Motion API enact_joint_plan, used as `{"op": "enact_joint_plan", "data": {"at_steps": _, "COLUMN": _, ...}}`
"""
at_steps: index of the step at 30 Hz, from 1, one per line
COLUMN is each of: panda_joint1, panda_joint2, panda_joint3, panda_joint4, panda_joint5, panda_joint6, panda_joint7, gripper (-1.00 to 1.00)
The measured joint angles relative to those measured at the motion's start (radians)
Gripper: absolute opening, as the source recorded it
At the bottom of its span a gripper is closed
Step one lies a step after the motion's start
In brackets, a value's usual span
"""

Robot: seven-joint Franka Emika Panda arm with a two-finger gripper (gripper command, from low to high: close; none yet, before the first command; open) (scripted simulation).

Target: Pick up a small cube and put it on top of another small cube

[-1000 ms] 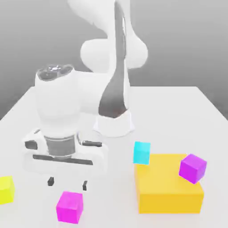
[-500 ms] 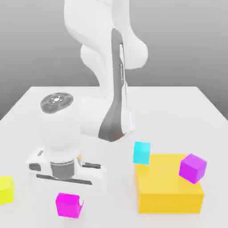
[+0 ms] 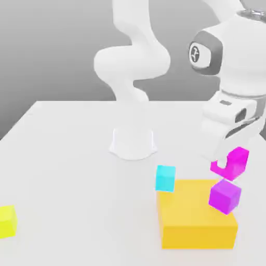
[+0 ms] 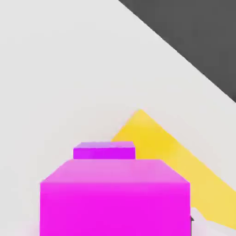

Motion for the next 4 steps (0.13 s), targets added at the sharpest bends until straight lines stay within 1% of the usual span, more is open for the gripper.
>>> {"op": "enact_joint_plan", "data": {"at_steps": 1, "panda_joint1": 0.002, "panda_joint2": 0.028, "panda_joint3": -0.001, "panda_joint4": -0.008, "panda_joint5": -0.008, "panda_joint6": 0.036, "panda_joint7": 0.005, "gripper": 1.00}}
{"op": "enact_joint_plan", "data": {"at_steps": 4, "panda_joint1": 0.002, "panda_joint2": 0.028, "panda_joint3": -0.001, "panda_joint4": -0.008, "panda_joint5": -0.008, "panda_joint6": 0.036, "panda_joint7": 0.005, "gripper": 1.00}}
